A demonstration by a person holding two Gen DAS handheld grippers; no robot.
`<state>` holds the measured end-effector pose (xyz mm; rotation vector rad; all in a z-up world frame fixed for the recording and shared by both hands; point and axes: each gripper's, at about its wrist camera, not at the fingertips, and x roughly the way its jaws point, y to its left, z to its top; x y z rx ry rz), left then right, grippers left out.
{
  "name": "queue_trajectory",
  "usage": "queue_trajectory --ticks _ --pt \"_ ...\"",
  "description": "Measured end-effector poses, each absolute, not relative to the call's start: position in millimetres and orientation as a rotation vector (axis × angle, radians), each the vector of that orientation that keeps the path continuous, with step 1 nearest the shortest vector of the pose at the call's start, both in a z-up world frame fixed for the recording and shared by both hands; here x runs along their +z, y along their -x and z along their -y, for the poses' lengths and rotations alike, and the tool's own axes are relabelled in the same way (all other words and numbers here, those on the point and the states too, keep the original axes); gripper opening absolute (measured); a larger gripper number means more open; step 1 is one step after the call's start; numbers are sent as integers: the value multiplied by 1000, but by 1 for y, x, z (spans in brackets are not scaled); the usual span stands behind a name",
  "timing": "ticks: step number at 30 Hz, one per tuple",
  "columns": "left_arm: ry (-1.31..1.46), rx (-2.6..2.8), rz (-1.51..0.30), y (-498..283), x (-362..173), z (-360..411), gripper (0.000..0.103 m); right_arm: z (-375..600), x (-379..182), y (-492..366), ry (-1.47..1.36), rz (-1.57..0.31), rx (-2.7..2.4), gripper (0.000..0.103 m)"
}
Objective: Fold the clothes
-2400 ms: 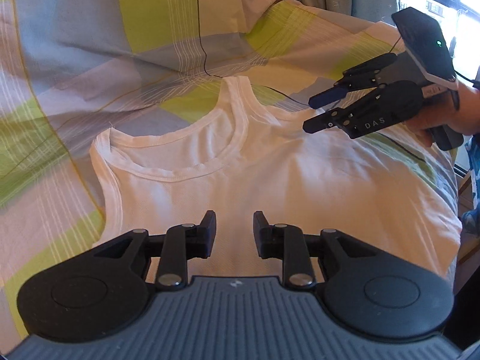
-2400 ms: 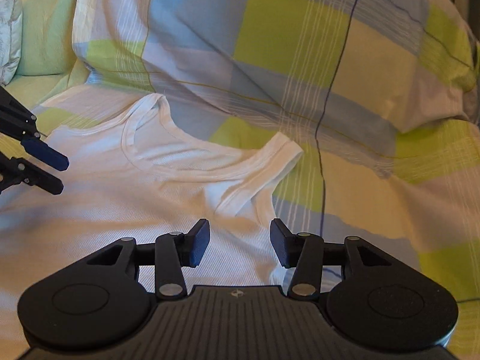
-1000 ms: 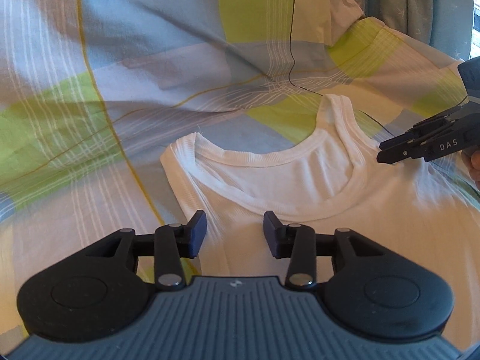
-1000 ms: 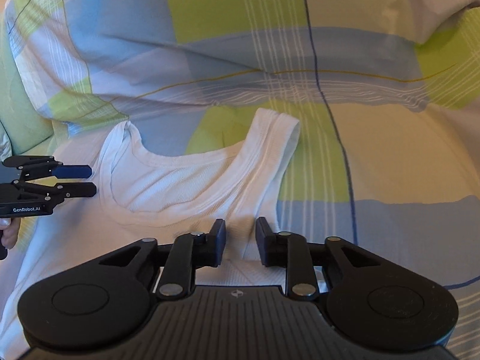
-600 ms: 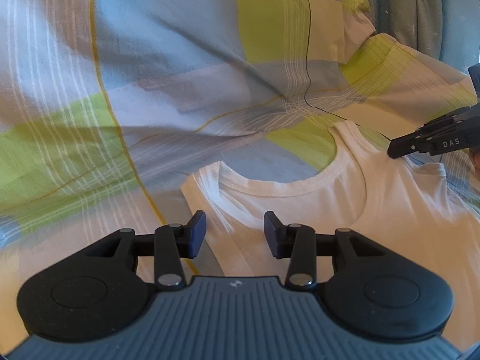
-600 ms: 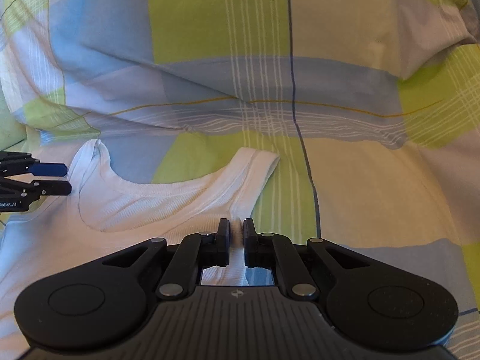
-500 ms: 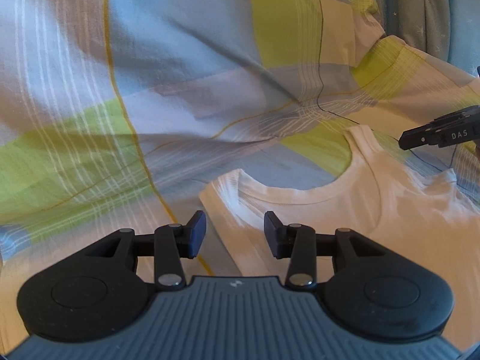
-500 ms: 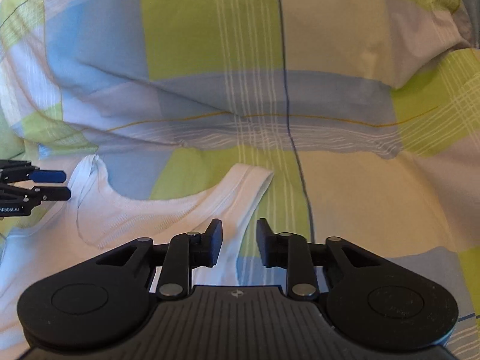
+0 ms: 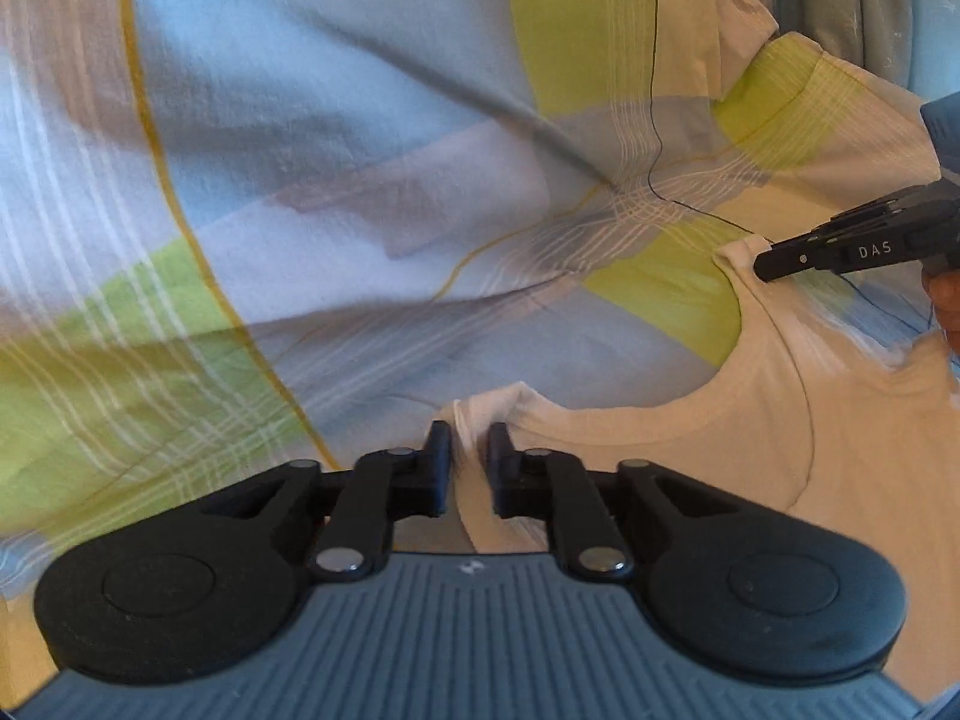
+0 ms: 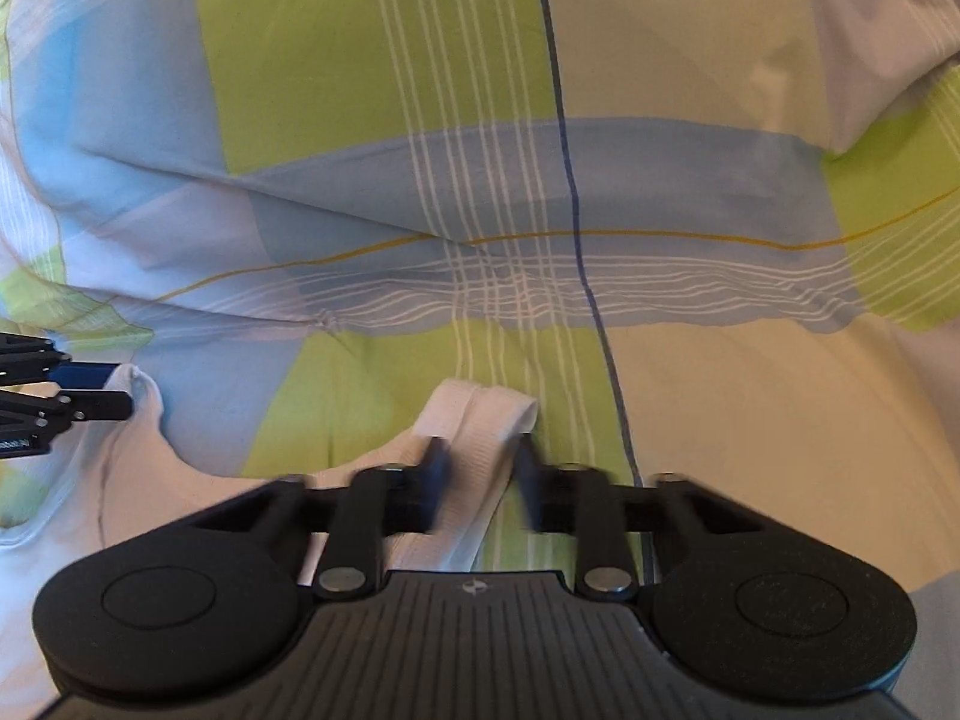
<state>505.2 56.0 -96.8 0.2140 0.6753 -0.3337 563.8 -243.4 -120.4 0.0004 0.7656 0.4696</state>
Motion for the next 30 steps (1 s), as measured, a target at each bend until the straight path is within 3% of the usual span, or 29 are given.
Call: queue_trajectory --ticks 1,6,9,11,12,21,30 --pt "-195 -322 -648 -504 -94 -55 6 242 -118 -563 7 -742 466 3" --pt "-162 -241 -664 -513 -96 -50 6 245 -111 -554 37 -701 442 4" --pt "-168 -232 -706 -514 -100 -49 13 249 -107 -547 51 -698 426 21" --pt "-144 -225 -698 -506 -96 -56 25 252 -105 -543 61 -696 416 39" --pt "-127 -222 -690 -500 -94 -62 30 253 -104 -540 66 -695 410 40" --pt "-82 -233 -712 -393 -83 -89 30 276 -88 -427 129 -715 501 40" --pt "-245 -231 -728 -266 -87 -68 30 302 -96 -304 368 -802 430 40"
